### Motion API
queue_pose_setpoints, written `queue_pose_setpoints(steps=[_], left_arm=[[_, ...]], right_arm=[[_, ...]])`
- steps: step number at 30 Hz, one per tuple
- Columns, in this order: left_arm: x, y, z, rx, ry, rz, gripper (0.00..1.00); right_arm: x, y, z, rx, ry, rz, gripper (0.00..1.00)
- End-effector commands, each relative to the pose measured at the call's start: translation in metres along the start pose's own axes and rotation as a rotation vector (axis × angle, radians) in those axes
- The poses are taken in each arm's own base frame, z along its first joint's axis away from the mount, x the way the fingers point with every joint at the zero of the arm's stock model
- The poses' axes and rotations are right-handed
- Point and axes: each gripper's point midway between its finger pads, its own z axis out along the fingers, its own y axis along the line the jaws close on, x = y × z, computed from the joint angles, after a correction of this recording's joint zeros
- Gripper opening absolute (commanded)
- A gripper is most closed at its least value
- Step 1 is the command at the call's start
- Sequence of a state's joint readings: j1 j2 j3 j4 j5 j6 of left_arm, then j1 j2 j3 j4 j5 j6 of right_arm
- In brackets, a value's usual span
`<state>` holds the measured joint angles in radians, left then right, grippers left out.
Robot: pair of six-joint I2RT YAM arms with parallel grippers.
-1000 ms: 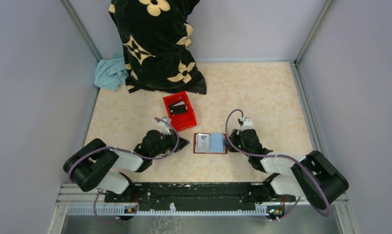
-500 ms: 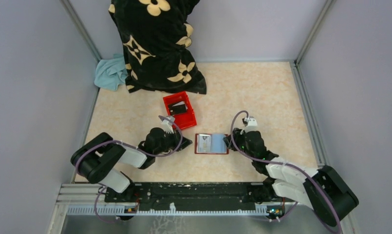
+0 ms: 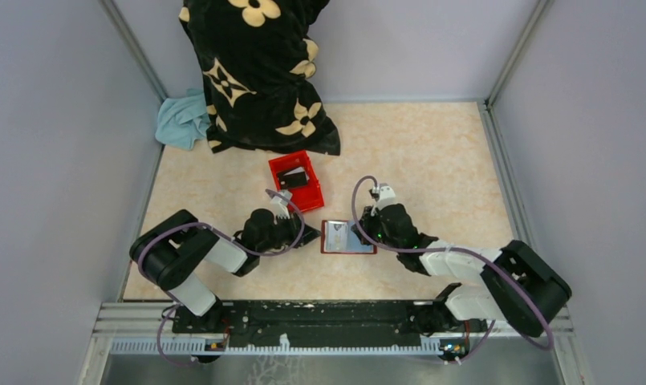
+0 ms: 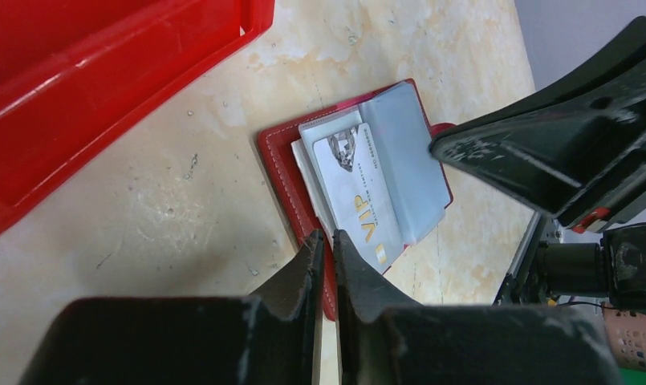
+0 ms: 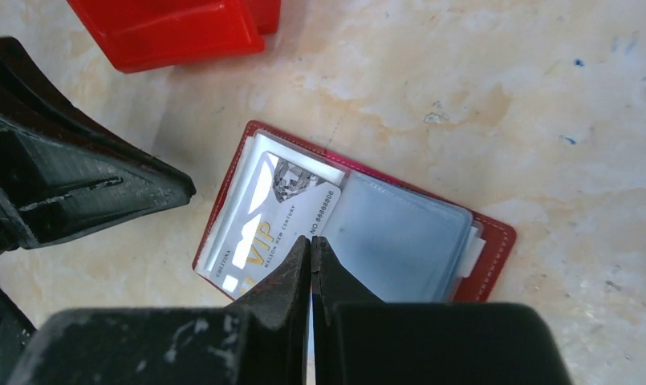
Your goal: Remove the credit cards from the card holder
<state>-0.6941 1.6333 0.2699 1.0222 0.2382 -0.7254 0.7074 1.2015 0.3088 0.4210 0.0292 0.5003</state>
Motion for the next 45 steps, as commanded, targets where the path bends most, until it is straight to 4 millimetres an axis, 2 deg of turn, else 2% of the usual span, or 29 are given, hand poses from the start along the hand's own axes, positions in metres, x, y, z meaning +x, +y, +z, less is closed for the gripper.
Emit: queue_pose_setpoints(steps=[1, 6, 14, 16, 23, 39, 45], left_arm=[[-0.013, -0.017, 0.003, 0.056, -0.032, 0.019, 0.14], [-0.011, -0.018, 0.005, 0.056, -0.021, 0.019, 0.15], [-0.007, -0.021, 0.013, 0.080, 0.000, 0.004, 0.45], [-0.006, -0.021, 0.015, 0.082, 0.004, 0.002, 0.47], [-0.001, -0.013, 0.015, 0.059, 0.011, -0.003, 0.48], [0.006, -0.012, 0.014, 0.078, 0.017, -0.029, 0.47], [0.007, -0.013, 0.014, 0.084, 0.018, -0.034, 0.39]], right_arm=[[-0.010, 0.024, 0.018, -0.081, 0.004, -0.021, 0.00], [0.007, 0.019, 0.025, -0.069, 0.071, -0.024, 0.00], [0.034, 0.000, 0.028, 0.012, 0.161, -0.008, 0.00], [0.039, -0.002, 0.027, 0.018, 0.181, -0.004, 0.00], [0.052, 0.003, 0.030, -0.024, 0.222, 0.020, 0.00], [0.059, 0.017, 0.037, -0.108, 0.252, 0.033, 0.00], [0.059, 0.022, 0.038, -0.134, 0.256, 0.036, 0.00]])
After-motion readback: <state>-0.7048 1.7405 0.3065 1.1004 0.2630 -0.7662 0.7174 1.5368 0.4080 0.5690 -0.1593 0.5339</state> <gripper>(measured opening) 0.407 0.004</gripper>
